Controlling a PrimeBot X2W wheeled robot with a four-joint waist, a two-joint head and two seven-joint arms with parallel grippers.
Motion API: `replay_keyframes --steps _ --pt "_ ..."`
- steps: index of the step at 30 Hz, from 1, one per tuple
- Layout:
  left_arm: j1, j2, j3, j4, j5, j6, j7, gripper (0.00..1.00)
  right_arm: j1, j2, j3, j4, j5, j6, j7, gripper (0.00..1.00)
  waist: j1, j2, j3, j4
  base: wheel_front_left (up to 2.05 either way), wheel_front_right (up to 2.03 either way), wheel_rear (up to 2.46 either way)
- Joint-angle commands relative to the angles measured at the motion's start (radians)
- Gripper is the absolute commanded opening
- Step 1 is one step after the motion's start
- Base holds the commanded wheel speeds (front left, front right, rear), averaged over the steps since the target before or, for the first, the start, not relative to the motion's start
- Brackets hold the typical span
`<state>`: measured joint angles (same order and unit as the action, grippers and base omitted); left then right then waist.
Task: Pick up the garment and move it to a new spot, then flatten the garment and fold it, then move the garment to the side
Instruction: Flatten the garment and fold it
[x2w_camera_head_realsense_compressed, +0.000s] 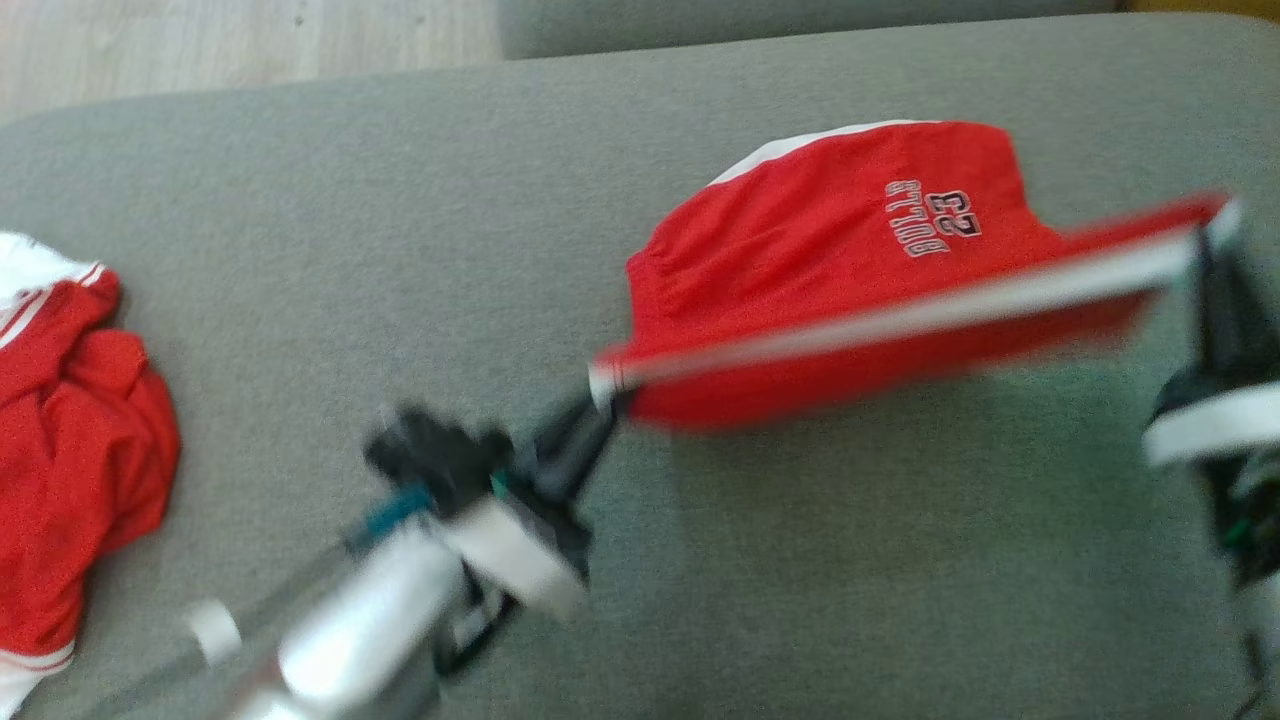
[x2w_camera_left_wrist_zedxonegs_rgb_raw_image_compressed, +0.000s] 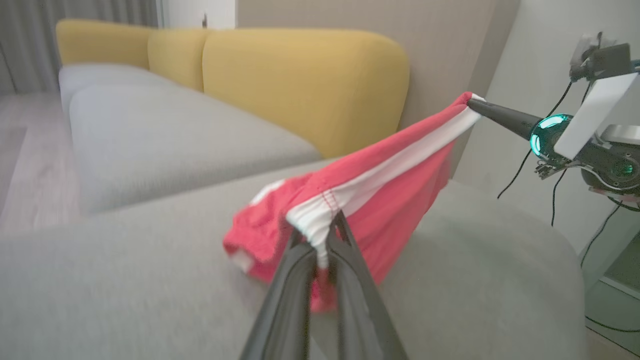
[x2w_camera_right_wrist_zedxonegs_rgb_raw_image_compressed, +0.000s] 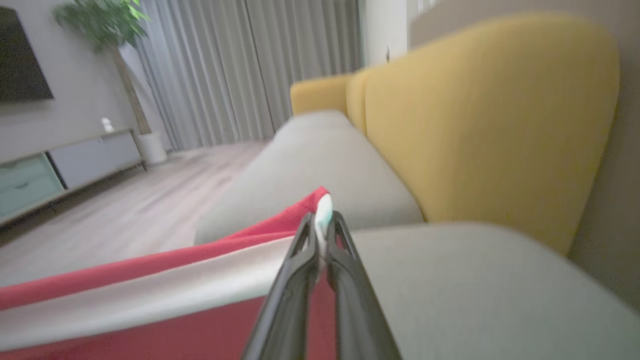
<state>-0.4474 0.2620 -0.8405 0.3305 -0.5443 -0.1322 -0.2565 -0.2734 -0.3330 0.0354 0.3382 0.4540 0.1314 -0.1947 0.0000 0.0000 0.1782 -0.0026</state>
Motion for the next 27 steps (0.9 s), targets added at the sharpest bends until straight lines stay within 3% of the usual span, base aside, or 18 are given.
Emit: replay_keyframes --steps 1,5,8,13,19,23,27 --pt "-0.119 0.037 0.034 -0.045 -0.025 0.002 -0.005 0.00 -0.065 -0.053 -0.017 -0.079 -0.001 -0.001 -0.001 0.00 0.0000 0.0000 -0.013 -0.017 0.00 0.00 0.00" --pt "-0.312 0.084 0.004 -0.066 -0.100 0.002 0.022 0.00 -0.208 -0.092 -0.019 -0.198 0.002 -0.001 0.084 0.00 0.0000 0.0000 -0.011 -0.052 0.00 0.00 0.00" --pt "-0.476 0.099 -0.010 -0.048 -0.172 0.002 0.052 0.00 -0.359 -0.114 0.014 -0.223 0.014 -0.001 0.152 0.00 0.0000 0.0000 0.017 -0.074 0.00 0.00 0.00" --pt "-0.790 0.093 -0.049 0.071 -0.243 0.002 0.082 0.00 -0.700 -0.123 0.085 -0.104 -0.005 -0.001 0.176 0.00 0.0000 0.0000 0.116 -0.098 0.00 0.00 0.00" --pt "-1.108 0.007 -0.078 0.275 -0.208 0.002 0.005 0.00 -1.034 -0.131 0.138 0.060 -0.067 -0.001 0.066 0.00 0.0000 0.0000 0.223 -0.091 0.00 0.00 0.00" --pt "-1.178 -0.035 0.004 0.259 -0.138 0.002 -0.004 0.00 -1.138 -0.161 0.159 0.116 -0.081 -0.001 0.002 0.00 0.0000 0.0000 0.266 -0.081 0.00 0.00 0.00" --pt "-1.081 -0.041 0.082 0.173 -0.064 0.002 -0.005 0.00 -1.124 -0.180 0.178 0.133 -0.057 -0.001 -0.032 0.00 0.0000 0.0000 0.280 -0.066 0.00 0.00 0.00"
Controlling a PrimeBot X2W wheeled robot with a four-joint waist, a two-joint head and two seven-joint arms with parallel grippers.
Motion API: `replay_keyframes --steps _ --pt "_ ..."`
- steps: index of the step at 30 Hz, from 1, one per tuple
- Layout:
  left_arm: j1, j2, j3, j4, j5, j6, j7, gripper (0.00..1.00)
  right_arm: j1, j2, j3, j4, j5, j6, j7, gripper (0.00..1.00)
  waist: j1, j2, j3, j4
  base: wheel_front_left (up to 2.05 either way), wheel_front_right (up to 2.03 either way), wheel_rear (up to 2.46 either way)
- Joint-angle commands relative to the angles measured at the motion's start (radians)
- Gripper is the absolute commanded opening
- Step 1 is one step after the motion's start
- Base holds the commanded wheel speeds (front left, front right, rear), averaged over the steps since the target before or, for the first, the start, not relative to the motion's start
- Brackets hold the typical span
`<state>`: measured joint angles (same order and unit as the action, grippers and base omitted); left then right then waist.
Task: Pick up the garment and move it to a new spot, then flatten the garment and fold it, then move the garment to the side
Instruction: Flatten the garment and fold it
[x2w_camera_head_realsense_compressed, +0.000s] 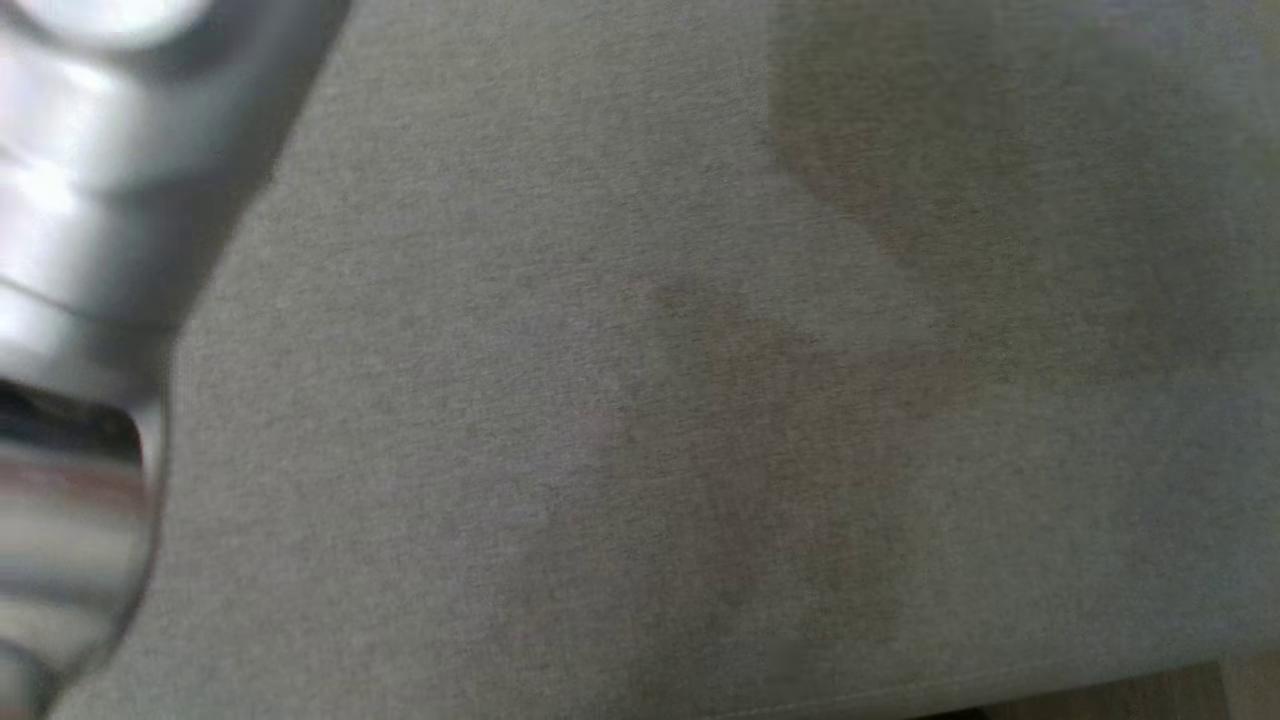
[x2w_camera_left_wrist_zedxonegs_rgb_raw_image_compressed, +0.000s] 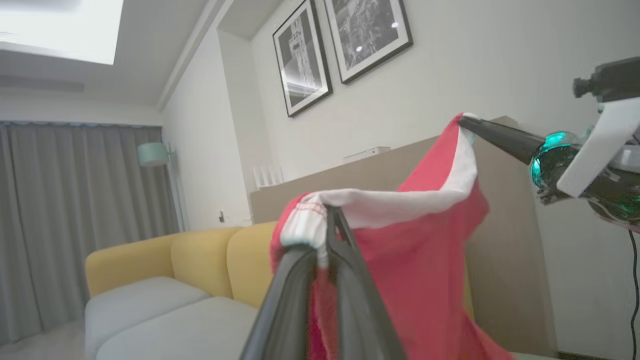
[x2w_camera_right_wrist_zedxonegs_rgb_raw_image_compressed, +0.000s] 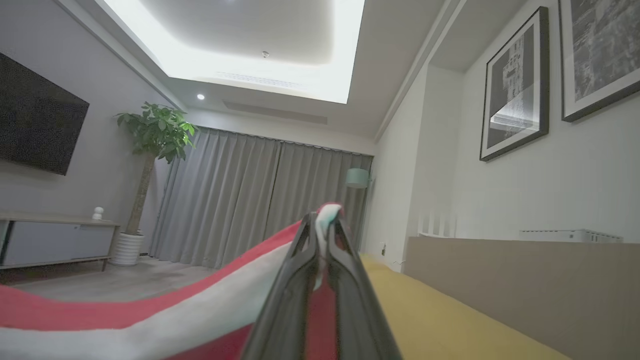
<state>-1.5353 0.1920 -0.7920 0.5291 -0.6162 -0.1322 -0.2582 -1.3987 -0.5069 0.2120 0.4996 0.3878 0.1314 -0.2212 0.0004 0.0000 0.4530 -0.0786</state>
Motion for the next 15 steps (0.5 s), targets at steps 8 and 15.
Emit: replay_keyframes --steps 8,15 --pt "0.311 0.057 0.008 -0.109 0.027 0.002 -0.003 0.00 0.315 -0.043 -0.022 -0.119 0.078 -0.001 -0.028 0.00 -0.0004 0.0000 -0.025 0.052 0.00 0.00 0.00" --pt "0.674 0.061 -0.040 -0.189 0.074 0.002 -0.003 0.00 0.831 -0.017 -0.204 -0.294 0.088 -0.001 0.008 0.00 -0.0004 0.0000 -0.114 0.088 0.00 0.00 0.00"
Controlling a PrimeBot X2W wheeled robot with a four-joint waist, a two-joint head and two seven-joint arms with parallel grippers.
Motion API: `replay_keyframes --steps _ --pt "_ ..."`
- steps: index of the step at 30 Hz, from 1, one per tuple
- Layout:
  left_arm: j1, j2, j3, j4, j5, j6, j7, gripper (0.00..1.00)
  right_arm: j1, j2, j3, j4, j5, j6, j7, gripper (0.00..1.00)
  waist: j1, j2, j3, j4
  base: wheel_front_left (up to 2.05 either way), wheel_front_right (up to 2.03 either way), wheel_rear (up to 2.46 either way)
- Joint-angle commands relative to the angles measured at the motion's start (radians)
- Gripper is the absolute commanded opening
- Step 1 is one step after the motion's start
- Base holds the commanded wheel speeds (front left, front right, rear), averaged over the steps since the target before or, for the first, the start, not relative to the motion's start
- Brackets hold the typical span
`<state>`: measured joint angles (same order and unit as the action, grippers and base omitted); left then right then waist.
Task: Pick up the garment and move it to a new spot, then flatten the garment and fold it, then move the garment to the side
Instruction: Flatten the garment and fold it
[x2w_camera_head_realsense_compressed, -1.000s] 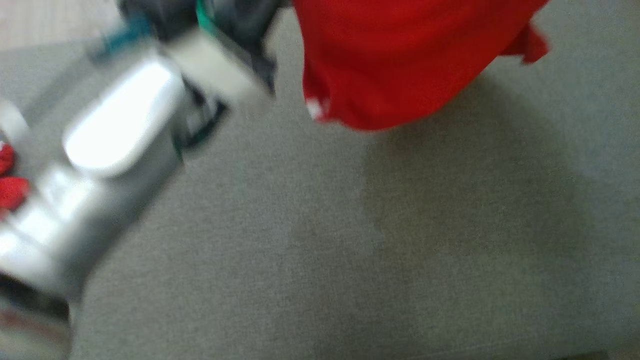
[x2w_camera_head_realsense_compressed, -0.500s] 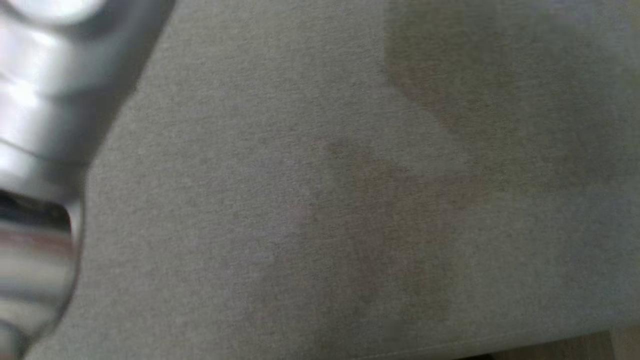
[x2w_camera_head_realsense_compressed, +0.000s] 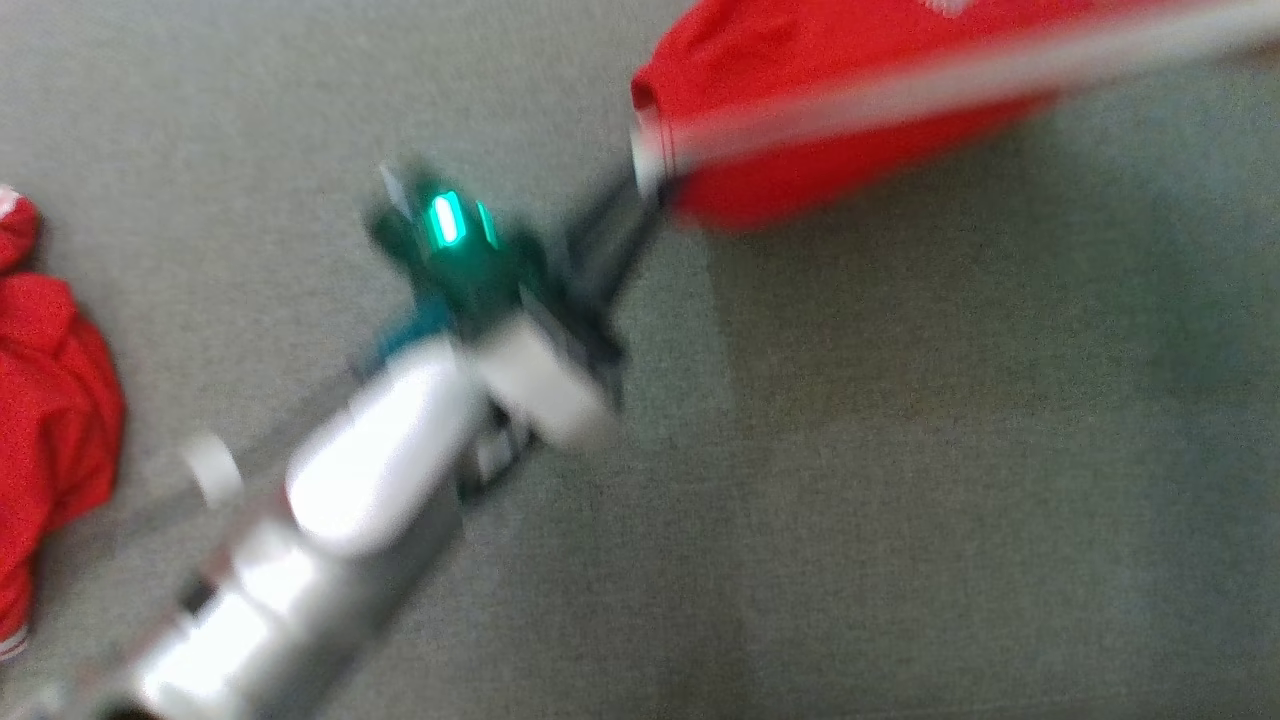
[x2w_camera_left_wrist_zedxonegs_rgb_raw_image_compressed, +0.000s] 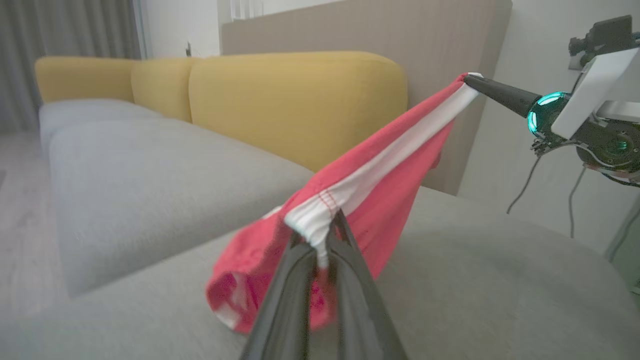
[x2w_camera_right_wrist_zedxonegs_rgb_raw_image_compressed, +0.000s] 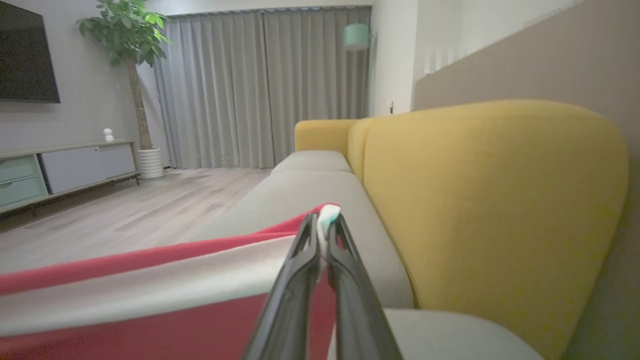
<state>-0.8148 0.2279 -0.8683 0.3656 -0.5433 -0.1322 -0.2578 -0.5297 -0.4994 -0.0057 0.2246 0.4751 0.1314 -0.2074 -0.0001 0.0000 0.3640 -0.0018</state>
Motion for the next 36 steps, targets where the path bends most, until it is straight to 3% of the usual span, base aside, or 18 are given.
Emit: replay_keyframes --steps 1,12,18,22,27,32,36 --pt "0.006 0.023 0.033 -0.034 0.006 0.002 -0.004 0.00 0.035 -0.008 -0.017 -0.054 -0.001 -0.001 0.009 0.00 0.0001 0.0000 -0.044 0.012 0.00 0.00 0.00" --pt "0.455 0.058 -0.070 -0.039 0.070 0.002 -0.004 0.00 0.658 0.220 -0.219 -0.412 -0.023 -0.001 0.271 0.00 0.0001 0.0000 -0.229 0.009 0.00 0.00 0.00" --pt "0.566 0.084 -0.146 -0.043 -0.067 0.002 0.001 0.00 0.842 0.282 -0.267 -0.576 -0.030 -0.001 0.395 0.00 0.0001 0.0000 -0.264 0.005 0.00 0.00 0.00" --pt "0.540 0.068 -0.120 -0.109 -0.164 0.002 -0.001 0.00 0.778 0.319 -0.300 -0.596 -0.062 -0.001 0.404 0.00 0.0001 0.0000 -0.229 0.026 0.00 0.00 0.00" --pt "0.425 0.007 -0.094 -0.155 -0.352 0.002 0.004 0.00 0.579 0.337 -0.309 -0.505 -0.078 -0.001 0.383 0.00 0.0001 0.0000 -0.131 0.075 0.00 0.00 0.00" --pt "0.289 -0.045 -0.088 -0.178 -0.601 0.002 0.054 0.00 0.361 0.305 -0.316 -0.363 -0.096 -0.001 0.385 0.00 0.0001 0.0000 -0.031 0.134 0.00 0.00 0.00" --pt "0.220 -0.047 -0.078 -0.177 -0.686 0.002 0.063 0.00 0.239 0.274 -0.289 -0.279 -0.117 -0.001 0.388 0.00 0.0001 0.0000 0.017 0.160 0.00 0.00 0.00"
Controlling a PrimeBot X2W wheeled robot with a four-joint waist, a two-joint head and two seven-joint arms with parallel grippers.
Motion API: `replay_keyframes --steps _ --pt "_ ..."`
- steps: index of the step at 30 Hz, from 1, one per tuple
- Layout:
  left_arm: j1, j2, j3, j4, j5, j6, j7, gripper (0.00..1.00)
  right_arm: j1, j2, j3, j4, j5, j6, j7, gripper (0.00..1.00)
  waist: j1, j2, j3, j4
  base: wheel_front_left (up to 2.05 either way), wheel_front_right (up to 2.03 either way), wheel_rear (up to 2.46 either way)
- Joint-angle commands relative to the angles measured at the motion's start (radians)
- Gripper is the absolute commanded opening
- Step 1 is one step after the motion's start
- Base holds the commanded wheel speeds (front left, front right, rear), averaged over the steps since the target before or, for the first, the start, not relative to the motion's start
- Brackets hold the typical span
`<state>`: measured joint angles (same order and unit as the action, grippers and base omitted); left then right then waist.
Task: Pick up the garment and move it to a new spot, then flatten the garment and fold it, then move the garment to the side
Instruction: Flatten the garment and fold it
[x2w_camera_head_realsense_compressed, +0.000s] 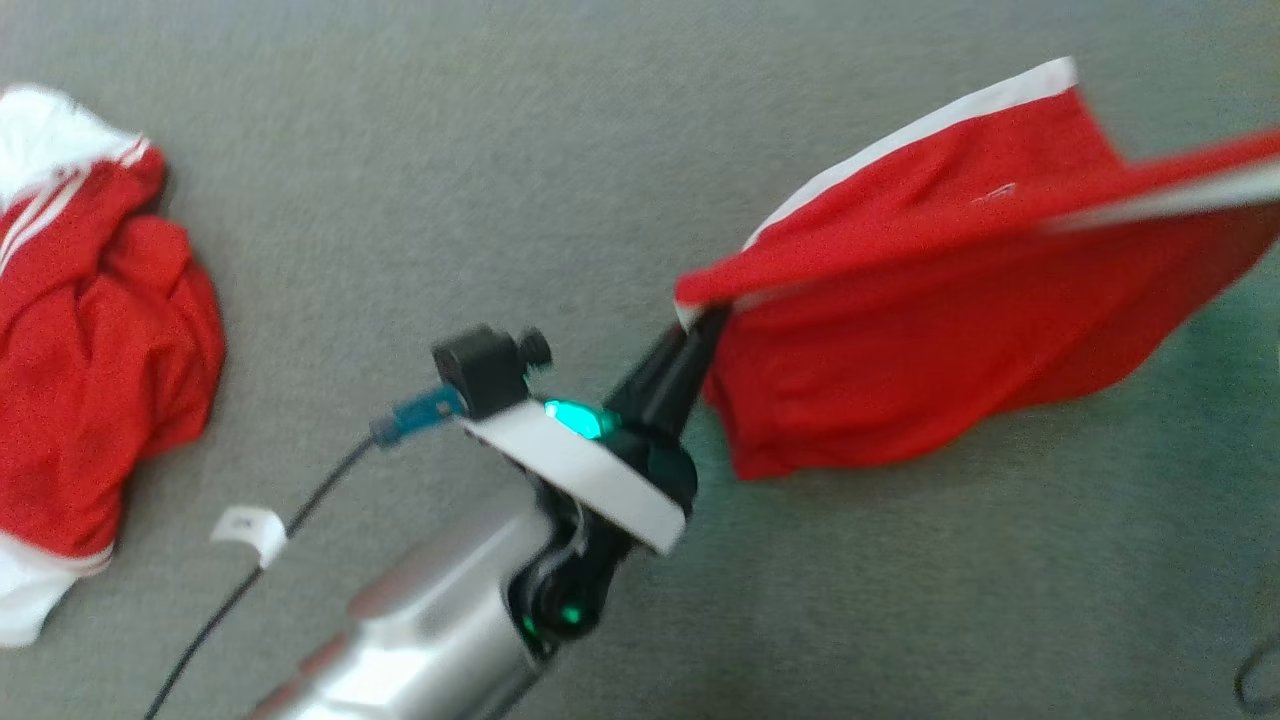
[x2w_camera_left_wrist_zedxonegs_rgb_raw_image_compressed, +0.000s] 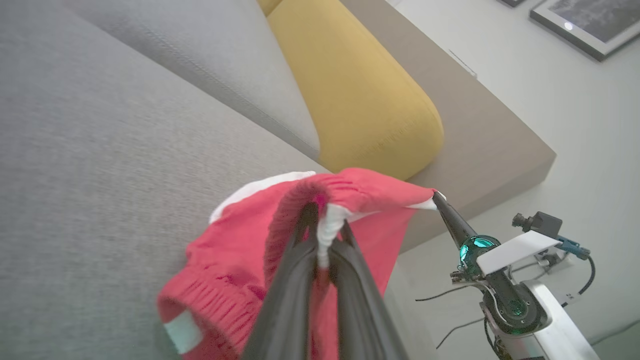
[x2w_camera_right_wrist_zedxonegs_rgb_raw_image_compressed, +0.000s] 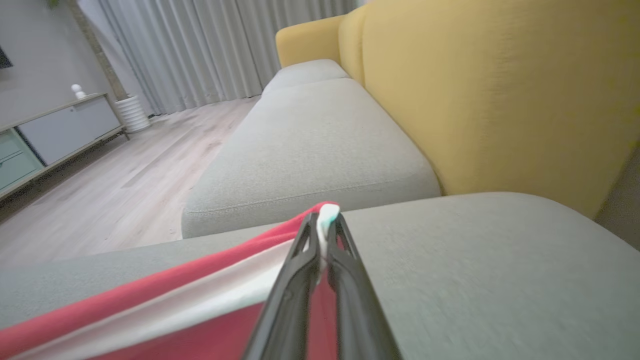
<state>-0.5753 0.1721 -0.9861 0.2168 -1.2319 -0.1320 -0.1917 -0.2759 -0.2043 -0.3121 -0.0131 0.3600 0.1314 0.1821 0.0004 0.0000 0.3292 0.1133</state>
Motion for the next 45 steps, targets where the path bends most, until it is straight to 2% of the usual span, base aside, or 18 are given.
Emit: replay_keyframes --steps 1,6,12,13,14,15,16,20,23,24,27,32,37,40,45 --pt "-0.036 0.010 0.042 -0.026 -0.017 0.001 -0.004 0.00 -0.050 -0.032 0.030 -0.014 -0.011 -0.001 -0.001 0.00 -0.0004 0.0000 0.062 0.054 0.00 0.00 0.00" --pt "-0.083 0.020 0.036 -0.020 -0.121 0.001 0.000 0.00 -0.222 -0.071 0.091 0.136 -0.043 -0.001 0.017 0.00 -0.0004 0.0000 0.097 0.100 0.00 0.00 0.00" --pt "-0.110 0.007 0.001 0.033 -0.164 0.001 0.004 0.00 -0.303 -0.071 0.135 0.261 -0.075 -0.001 0.048 0.00 -0.0004 0.0000 0.102 0.128 0.00 0.00 0.00" --pt "-0.114 0.002 -0.002 0.040 -0.169 0.001 0.001 0.16 -0.310 -0.071 0.140 0.275 -0.080 -0.001 0.049 0.00 -0.0004 0.0000 0.102 0.130 0.00 0.00 0.00" --pt "-0.118 -0.001 -0.006 0.046 -0.173 0.001 -0.003 0.76 -0.315 -0.071 0.143 0.286 -0.081 -0.001 0.049 0.05 -0.0004 0.0000 0.102 0.133 0.00 0.00 0.00" --pt "-0.120 -0.004 -0.007 0.053 -0.178 0.001 -0.008 1.00 -0.320 -0.071 0.145 0.296 -0.081 -0.001 0.046 0.56 -0.0004 0.0000 0.101 0.134 0.00 0.00 0.00" --pt "-0.122 -0.005 -0.006 0.064 -0.178 0.001 -0.016 1.00 -0.324 -0.071 0.152 0.300 -0.078 -0.001 0.038 1.00 -0.0004 0.0000 0.100 0.135 0.00 0.00 0.00" --pt "-0.130 0.000 -0.009 0.093 -0.157 0.001 -0.042 1.00 -0.322 -0.066 0.165 0.289 -0.018 -0.001 0.012 1.00 -0.0004 0.0000 0.087 0.131 0.00 0.00 0.00" --pt "-0.123 0.018 0.015 0.135 -0.081 0.001 -0.064 1.00 -0.275 -0.094 0.185 0.256 0.019 -0.001 0.018 1.00 -0.0004 0.0000 0.065 0.124 0.00 0.00 0.00" --pt "-0.117 0.022 0.036 0.157 -0.034 0.006 -0.068 1.00 -0.249 -0.107 0.193 0.238 0.030 -0.001 0.023 1.00 -0.0004 0.0000 0.056 0.121 0.00 0.00 0.00" --pt "-0.054 0.001 0.186 0.149 0.157 0.050 -0.069 1.00 -0.142 -0.140 0.193 0.173 0.057 -0.001 0.036 1.00 -0.0004 0.0000 0.033 0.117 0.00 0.00 0.00" --pt "0.137 -0.056 0.381 0.019 0.523 0.137 -0.070 1.00 0.069 -0.143 0.136 0.056 0.084 -0.001 0.059 1.00 -0.0004 0.0000 0.006 0.116 0.00 0.00 0.00" --pt "0.308 -0.098 0.467 -0.112 0.780 0.158 -0.070 1.00 0.176 -0.122 0.075 -0.005 0.094 -0.001 0.072 1.00 -0.0004 0.0000 -0.008 0.134 0.00 0.00 0.00" --pt "0.378 -0.113 0.490 -0.159 0.858 0.152 -0.070 1.00 0.174 -0.114 0.054 0.003 0.099 -0.001 0.090 1.00 -0.0004 0.0000 -0.013 0.156 0.00 0.00 0.00" --pt "0.425 -0.120 0.494 -0.179 0.909 0.136 -0.070 1.00 0.111 -0.135 0.043 0.078 0.085 -0.001 0.112 1.00 -0.0004 0.0000 -0.018 0.192 0.00 0.00 0.00"
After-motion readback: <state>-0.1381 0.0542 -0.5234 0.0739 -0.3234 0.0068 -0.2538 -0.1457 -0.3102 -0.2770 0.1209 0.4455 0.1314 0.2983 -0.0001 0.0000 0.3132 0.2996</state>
